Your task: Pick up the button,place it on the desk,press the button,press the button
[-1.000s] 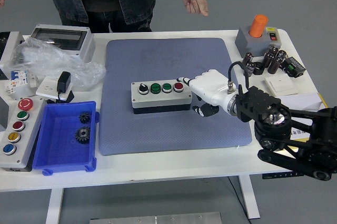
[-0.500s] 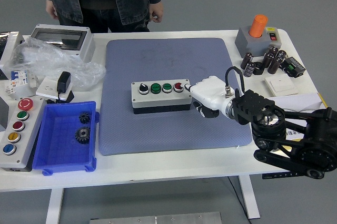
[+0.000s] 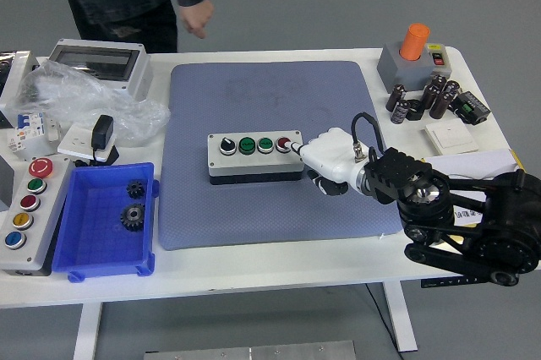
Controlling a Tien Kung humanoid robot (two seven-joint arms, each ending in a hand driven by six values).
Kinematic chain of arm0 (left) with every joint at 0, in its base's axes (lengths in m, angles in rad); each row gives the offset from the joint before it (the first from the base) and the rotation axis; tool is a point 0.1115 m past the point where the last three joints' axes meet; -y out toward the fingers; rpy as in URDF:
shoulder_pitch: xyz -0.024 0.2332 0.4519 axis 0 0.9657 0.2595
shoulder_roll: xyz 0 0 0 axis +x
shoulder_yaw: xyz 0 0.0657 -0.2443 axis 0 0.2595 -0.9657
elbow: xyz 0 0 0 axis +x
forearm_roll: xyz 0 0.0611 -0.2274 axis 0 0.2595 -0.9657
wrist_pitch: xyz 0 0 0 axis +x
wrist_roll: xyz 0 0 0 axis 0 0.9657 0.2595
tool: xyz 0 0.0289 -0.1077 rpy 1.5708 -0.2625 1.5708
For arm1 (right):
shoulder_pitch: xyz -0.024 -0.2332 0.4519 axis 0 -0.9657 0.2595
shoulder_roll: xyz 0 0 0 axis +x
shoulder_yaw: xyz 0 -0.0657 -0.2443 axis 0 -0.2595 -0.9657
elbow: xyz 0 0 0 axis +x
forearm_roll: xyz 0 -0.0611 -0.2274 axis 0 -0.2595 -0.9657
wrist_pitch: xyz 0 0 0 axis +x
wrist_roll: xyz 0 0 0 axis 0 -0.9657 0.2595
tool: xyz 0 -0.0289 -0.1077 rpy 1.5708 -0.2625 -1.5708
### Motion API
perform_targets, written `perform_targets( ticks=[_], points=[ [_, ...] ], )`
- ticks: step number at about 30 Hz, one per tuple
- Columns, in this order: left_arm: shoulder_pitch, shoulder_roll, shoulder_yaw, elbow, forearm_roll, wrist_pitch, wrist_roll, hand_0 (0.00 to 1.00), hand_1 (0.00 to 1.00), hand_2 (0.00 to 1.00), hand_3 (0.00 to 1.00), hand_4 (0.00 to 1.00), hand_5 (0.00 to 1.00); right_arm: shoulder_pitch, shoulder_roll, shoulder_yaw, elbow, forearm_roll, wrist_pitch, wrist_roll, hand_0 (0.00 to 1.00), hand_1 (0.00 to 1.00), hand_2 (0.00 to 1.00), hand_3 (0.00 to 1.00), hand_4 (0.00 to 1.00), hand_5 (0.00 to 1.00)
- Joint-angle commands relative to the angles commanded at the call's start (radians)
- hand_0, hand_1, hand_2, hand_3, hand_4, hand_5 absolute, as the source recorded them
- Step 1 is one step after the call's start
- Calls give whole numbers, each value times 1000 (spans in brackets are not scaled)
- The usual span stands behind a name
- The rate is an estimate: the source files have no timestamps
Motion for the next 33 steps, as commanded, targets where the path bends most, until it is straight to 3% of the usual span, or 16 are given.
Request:
perform_targets(
  ticks=[9, 15, 16, 20, 21, 22, 26, 27, 28, 33],
  points=[
    [2, -2, 3, 0, -2, 1, 2, 617, 652, 610, 622, 612, 385, -41, -46, 142, 18, 84, -161, 106, 599, 584, 288, 942, 368, 2],
    [3, -4, 0, 0, 2, 2, 5, 617, 652, 609, 621, 613, 387, -139, -56, 273, -1, 220, -275, 225, 571, 572, 291, 937, 341, 2],
    [3, -4, 0, 0, 3, 2, 6, 617, 650, 610, 621, 612, 387, -165, -49, 305, -17, 257, -291, 255, 545, 555, 491, 921, 645, 176],
    [4, -10, -3, -1, 5, 1, 10, 617, 650, 610, 621, 612, 387, -269, 7, 441, -92, 407, -324, 391, 545, 555, 491, 921, 645, 176],
    [4, -11, -4, -1, 6, 1, 11, 617, 650, 610, 621, 612, 387, -299, 28, 479, -115, 447, -321, 428, 545, 555, 491, 921, 645, 176],
    [5, -12, -3, -1, 6, 1, 12, 616, 650, 609, 621, 612, 388, -325, 45, 514, -135, 483, -304, 464, 709, 678, 719, 829, 797, 342],
    [8, -15, 3, 0, 0, 2, 13, 616, 650, 609, 621, 612, 388, -435, 99, 653, -215, 637, -220, 606, 709, 678, 719, 829, 797, 342],
    [8, -15, 5, 0, -2, 3, 13, 616, 650, 609, 621, 612, 388, -462, 103, 686, -227, 679, -197, 639, 709, 678, 719, 829, 797, 342],
    [8, -14, 5, 0, -4, 3, 13, 616, 650, 609, 620, 612, 387, -485, 105, 714, -234, 715, -177, 665, 734, 692, 736, 760, 815, 401],
    [8, -14, 4, 0, -3, 3, 12, 616, 650, 609, 620, 612, 387, -591, 100, 842, -238, 904, -83, 777, 734, 692, 736, 760, 815, 401]
  ],
)
